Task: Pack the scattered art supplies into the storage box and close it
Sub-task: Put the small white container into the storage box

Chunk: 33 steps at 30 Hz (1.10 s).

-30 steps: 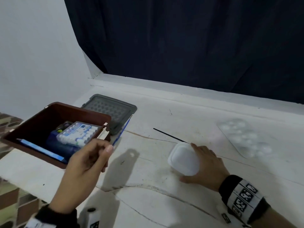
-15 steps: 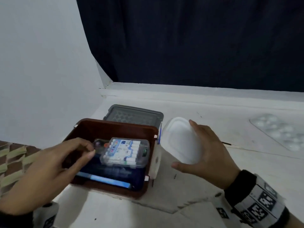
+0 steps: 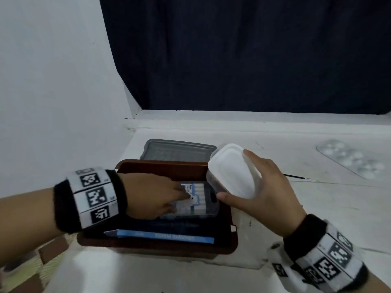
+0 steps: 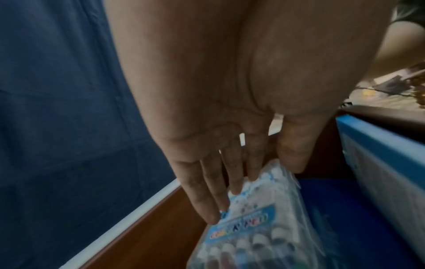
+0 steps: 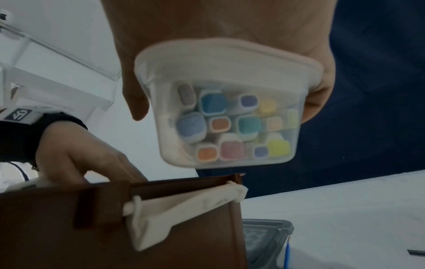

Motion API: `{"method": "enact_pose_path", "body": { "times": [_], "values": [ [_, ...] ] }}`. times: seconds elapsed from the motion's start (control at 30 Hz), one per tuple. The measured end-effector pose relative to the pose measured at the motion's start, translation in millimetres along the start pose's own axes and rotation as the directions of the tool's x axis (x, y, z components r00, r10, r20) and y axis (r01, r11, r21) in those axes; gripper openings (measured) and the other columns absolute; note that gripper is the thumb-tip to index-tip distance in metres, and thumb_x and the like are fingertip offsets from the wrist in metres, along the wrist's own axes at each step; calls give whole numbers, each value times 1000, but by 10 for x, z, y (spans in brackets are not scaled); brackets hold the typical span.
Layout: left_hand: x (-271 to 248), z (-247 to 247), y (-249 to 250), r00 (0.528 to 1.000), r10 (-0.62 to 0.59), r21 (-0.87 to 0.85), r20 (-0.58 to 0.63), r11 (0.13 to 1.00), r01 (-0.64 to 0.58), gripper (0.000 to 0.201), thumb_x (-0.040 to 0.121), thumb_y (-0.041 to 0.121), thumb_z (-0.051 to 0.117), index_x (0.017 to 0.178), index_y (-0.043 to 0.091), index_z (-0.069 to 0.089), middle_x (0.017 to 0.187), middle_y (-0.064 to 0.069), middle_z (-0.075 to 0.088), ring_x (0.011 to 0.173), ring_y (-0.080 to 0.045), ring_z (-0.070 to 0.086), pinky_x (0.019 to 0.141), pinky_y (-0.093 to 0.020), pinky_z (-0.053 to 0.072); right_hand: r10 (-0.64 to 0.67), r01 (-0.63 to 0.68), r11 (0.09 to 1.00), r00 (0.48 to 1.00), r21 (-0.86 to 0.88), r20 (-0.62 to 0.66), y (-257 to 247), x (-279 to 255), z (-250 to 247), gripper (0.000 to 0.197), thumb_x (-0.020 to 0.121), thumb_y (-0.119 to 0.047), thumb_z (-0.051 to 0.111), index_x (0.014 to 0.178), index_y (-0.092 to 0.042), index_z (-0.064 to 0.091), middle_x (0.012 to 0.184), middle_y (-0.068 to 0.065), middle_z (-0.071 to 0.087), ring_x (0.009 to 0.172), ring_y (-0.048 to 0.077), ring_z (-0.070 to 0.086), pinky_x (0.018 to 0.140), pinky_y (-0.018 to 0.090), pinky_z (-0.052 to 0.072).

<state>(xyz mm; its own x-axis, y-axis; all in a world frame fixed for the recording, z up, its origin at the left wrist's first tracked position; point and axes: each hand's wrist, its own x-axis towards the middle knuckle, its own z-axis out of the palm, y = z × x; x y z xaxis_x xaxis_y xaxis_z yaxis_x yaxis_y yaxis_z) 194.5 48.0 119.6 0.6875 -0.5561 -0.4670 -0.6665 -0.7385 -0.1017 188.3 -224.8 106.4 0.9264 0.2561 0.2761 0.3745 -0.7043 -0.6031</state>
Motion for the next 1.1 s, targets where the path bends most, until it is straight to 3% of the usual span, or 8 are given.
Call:
{"method": "enact_pose_path", "body": {
  "times": [0.1,0.2,0.4,0.5,0.73,0.87,0.97,1.1],
  "values": [
    [165,64,7,998,43,6,52,999,-43,61,106,40,35,160,23,12,166,4,15,149,-19,25,119,-34,27,14,-14,1000,999,24,-32,-28,8,42,94,54,-73,71,136,-41,38,110,-31,38,108,-1,35,87,25,34],
    [165,155,-16,998,37,38,54,999,-39,65,105,43,36,160,27,5,167,6,9,150,-18,22,117,-36,31,54,-53,998,998,27,-29,-16,10,88,99,51,-74,73,138,-42,38,118,-26,41,114,0,37,90,25,34],
    [-152,275,-234,998,-3,-8,59,1000,3,58,105,40,37,158,36,14,165,14,16,146,-16,33,115,-36,35,80,-80,997,997,-18,14,-53,-5,146,99,48,-86,64,135,-48,36,130,-16,42,121,7,41,96,30,42],
    [-377,390,-343,993,-93,-64,68,993,97,59,105,42,34,158,39,9,166,15,14,150,-11,24,121,-30,24,62,-57,994,997,-94,46,-129,22,189,100,47,-93,55,134,-48,36,133,-13,39,124,12,42,102,42,43],
    [-620,520,-419,977,-201,-118,75,971,209,66,95,66,9,156,45,0,165,19,13,151,-8,20,121,-29,26,41,5,970,982,-242,186,-399,123,285,98,51,-94,49,135,-46,33,137,-8,36,125,19,39,105,44,38],
    [-685,523,-329,978,-205,-151,24,967,206,96,68,73,-8,156,41,15,163,17,20,148,-6,26,119,-26,27,120,-26,940,959,-341,256,-520,175,311,94,55,-92,48,134,-44,34,142,-3,33,129,23,36,108,45,34],
    [-715,508,-214,969,-238,-254,-59,943,216,88,78,75,-1,145,35,40,150,16,43,134,-4,43,112,-24,34,147,-23,920,945,-391,291,-593,205,320,89,59,-91,48,132,-43,35,141,0,33,128,25,37,106,45,34],
    [-783,550,-18,931,-327,-393,-159,886,244,68,91,66,16,149,35,37,149,20,41,134,1,40,110,-13,28,106,61,883,940,-465,324,-677,240,380,85,60,-91,48,130,-43,40,138,-2,32,123,25,37,103,45,34]
  ]
}}
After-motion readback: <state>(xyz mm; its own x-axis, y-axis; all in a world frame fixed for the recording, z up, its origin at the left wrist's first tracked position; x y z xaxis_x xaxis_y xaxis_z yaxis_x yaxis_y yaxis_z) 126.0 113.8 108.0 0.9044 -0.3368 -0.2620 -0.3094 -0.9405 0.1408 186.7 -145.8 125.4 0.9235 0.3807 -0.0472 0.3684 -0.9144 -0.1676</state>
